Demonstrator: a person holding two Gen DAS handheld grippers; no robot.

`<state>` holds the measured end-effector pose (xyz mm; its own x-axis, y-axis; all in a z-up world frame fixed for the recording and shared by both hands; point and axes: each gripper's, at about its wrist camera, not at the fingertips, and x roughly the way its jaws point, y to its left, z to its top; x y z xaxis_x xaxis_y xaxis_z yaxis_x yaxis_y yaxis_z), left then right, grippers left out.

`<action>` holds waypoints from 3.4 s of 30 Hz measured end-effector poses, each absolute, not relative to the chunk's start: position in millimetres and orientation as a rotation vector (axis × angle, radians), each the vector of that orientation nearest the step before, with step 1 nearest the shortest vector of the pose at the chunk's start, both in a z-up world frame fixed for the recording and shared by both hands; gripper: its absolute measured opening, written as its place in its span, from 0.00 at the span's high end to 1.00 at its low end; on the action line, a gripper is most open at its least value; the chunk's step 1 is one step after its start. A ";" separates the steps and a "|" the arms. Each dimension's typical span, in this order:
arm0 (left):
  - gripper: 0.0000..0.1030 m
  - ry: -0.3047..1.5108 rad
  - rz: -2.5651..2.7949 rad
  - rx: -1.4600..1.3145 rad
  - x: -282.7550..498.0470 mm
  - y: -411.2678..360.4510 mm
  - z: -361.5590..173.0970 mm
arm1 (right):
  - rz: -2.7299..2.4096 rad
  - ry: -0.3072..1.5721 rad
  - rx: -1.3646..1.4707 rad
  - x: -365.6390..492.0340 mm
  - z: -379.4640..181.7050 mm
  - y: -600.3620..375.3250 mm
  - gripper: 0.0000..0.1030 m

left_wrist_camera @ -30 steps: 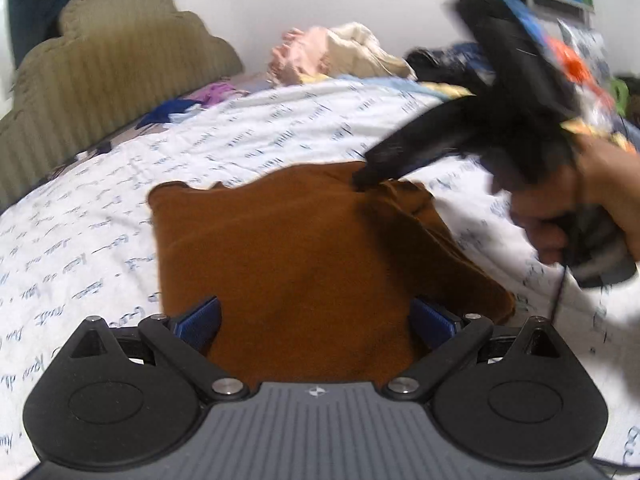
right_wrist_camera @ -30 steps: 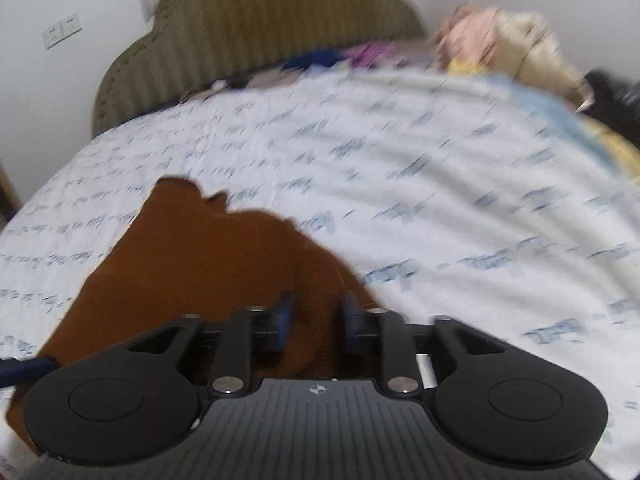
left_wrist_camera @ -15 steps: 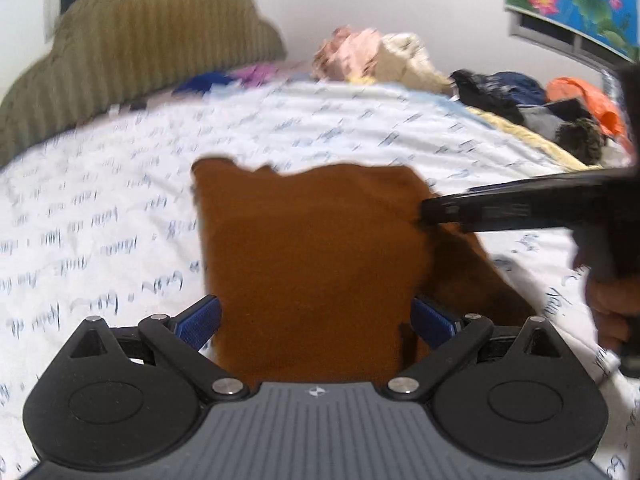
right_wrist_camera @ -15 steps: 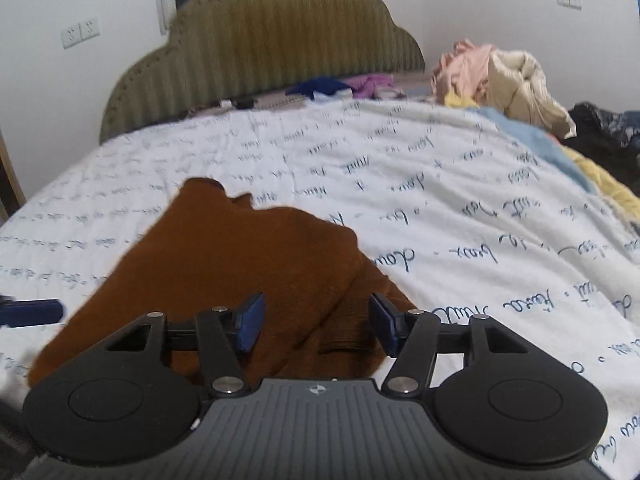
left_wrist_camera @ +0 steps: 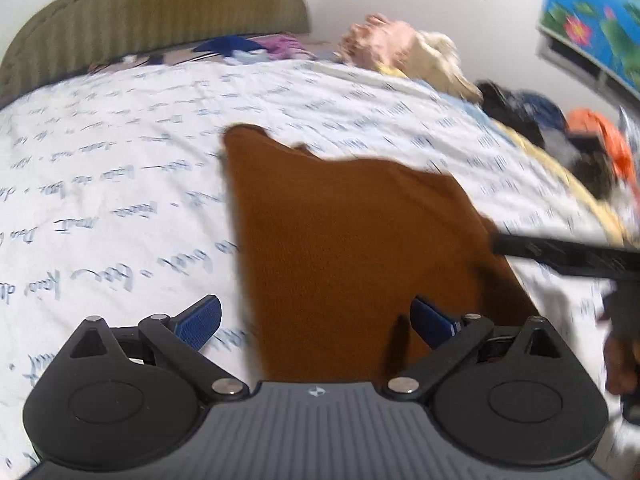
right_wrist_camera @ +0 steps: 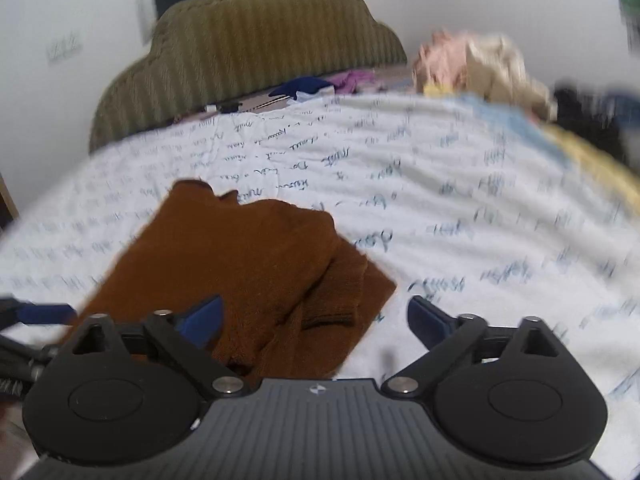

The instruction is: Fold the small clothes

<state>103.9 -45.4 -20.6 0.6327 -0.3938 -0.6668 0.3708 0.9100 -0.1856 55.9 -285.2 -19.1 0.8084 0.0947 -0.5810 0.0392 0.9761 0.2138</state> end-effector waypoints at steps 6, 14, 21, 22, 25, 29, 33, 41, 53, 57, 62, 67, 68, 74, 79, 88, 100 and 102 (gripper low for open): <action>0.01 0.969 -0.487 -0.423 185.3 1.8 -38.4 | 0.128 0.725 0.624 77.0 -49.1 -335.7 0.02; 0.01 1.036 -0.692 -0.760 249.7 -2.3 -68.9 | 0.314 0.738 0.640 135.9 -62.5 -317.2 0.08; 0.30 0.976 -0.683 -0.677 286.7 -28.7 -68.9 | 0.372 0.745 0.620 193.3 -68.2 -305.6 0.31; 0.46 0.984 -0.676 -0.620 290.0 -35.9 -68.1 | 0.376 0.752 0.593 197.7 -67.8 -303.8 0.44; 0.78 0.998 -0.638 -0.511 289.6 -44.7 -73.3 | 0.376 0.773 0.538 205.5 -67.8 -298.9 0.66; 0.81 0.883 -0.613 -0.429 265.6 -39.7 -56.7 | 0.384 0.725 0.445 192.6 -57.3 -287.2 0.70; 0.82 0.743 -0.595 -0.321 244.5 -25.4 -21.5 | 0.471 0.625 0.402 182.3 -27.3 -272.2 0.71; 0.71 0.713 -0.330 -0.077 287.3 -31.3 0.2 | 0.319 0.601 0.274 239.6 -16.8 -239.0 0.54; 0.22 0.924 -0.496 -0.381 175.4 19.8 -41.5 | 0.368 0.785 0.614 156.1 -52.9 -316.4 0.27; 0.49 0.933 -0.565 -0.419 146.8 11.5 -53.4 | 0.481 0.837 0.650 117.5 -65.6 -306.8 0.26; 0.85 0.951 -0.549 -0.435 146.9 10.0 -53.4 | 0.423 0.844 0.569 108.9 -60.4 -279.3 0.69; 0.85 0.890 -0.481 -0.308 124.6 10.9 -34.4 | 0.415 0.795 0.465 89.3 -43.6 -258.1 0.73; 0.83 0.895 -0.453 -0.286 120.4 7.6 -34.6 | 0.377 0.802 0.415 89.5 -45.9 -255.3 0.72; 0.42 0.805 -0.291 -0.121 81.8 -12.4 -24.8 | 0.154 0.653 0.184 47.0 -30.0 -225.0 0.41; 0.32 0.774 -0.213 -0.036 66.4 -20.2 -32.0 | 0.172 0.679 0.149 43.8 -46.5 -214.5 0.03; 0.29 0.778 -0.141 -0.004 46.1 -25.2 -42.5 | 0.079 0.703 0.131 31.3 -48.6 -205.1 0.00; 0.15 0.759 -0.100 0.025 30.2 -28.2 -48.1 | 0.043 0.677 0.051 8.6 -58.4 -198.8 0.00; 0.13 0.751 -0.098 0.035 29.0 -29.2 -50.1 | 0.042 0.677 0.026 7.6 -60.1 -196.0 0.00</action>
<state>29.0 -29.2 -50.1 0.7267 -0.0764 -0.6827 0.1014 0.9948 -0.0034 7.6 -196.0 -60.1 0.7788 0.0474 -0.6255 -0.0307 0.9988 0.0375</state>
